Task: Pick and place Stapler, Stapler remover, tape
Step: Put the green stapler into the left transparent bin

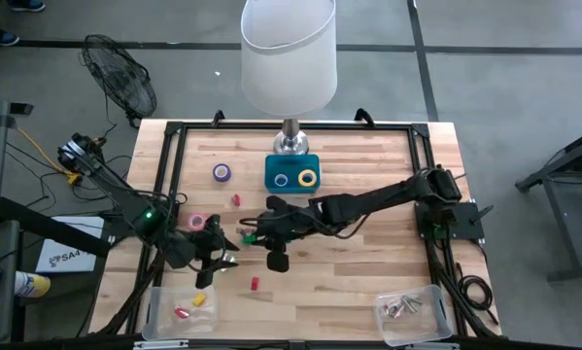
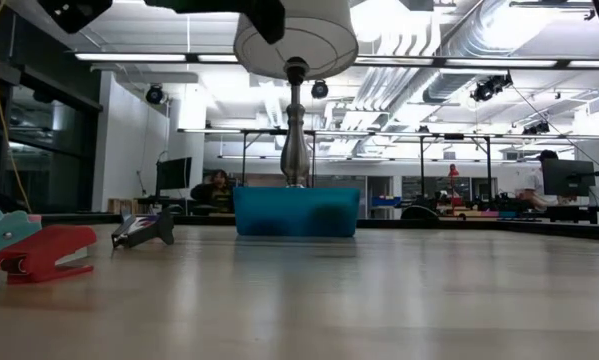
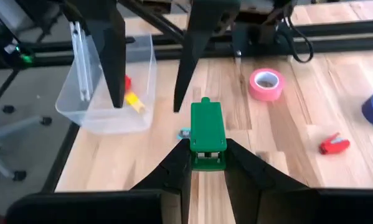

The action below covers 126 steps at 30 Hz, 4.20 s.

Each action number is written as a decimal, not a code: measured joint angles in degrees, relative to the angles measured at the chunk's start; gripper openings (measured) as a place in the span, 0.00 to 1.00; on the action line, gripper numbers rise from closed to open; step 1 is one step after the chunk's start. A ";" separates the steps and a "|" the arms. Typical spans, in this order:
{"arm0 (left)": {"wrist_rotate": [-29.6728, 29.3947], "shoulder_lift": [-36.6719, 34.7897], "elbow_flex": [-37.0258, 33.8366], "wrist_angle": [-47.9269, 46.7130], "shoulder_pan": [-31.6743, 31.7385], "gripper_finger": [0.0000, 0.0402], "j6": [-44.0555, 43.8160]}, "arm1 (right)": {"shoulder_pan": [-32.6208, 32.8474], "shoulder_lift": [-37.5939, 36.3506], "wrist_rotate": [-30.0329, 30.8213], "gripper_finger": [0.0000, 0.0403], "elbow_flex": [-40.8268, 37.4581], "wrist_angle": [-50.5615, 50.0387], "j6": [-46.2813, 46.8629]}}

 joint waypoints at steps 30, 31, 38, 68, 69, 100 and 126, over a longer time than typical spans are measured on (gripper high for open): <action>-7.02 -0.43 0.07 7.31 3.82 0.47 7.96 | 0.21 -0.16 -2.42 0.16 2.45 -0.91 -0.46; -6.03 -0.51 0.07 7.35 4.19 0.47 8.47 | 0.21 -0.16 -2.43 0.16 2.45 -0.98 -0.47; -2.69 -0.47 0.04 7.27 5.15 0.45 9.47 | 0.23 -0.14 -2.44 0.16 2.45 -1.01 -0.45; -2.25 -0.47 0.02 4.97 5.13 0.19 10.94 | 0.21 -0.08 -3.13 0.37 2.45 -2.17 0.76; -1.70 -0.47 0.02 4.10 5.13 0.19 10.59 | 0.19 -0.19 -3.11 0.38 2.44 -3.04 1.16; 14.67 1.65 0.00 -10.74 -23.25 0.19 -29.55 | -0.29 -2.02 2.48 0.40 1.77 -22.64 5.41; 19.85 12.31 0.00 -6.59 -26.36 0.33 -38.00 | -0.19 -2.02 3.16 0.40 1.77 -22.99 7.36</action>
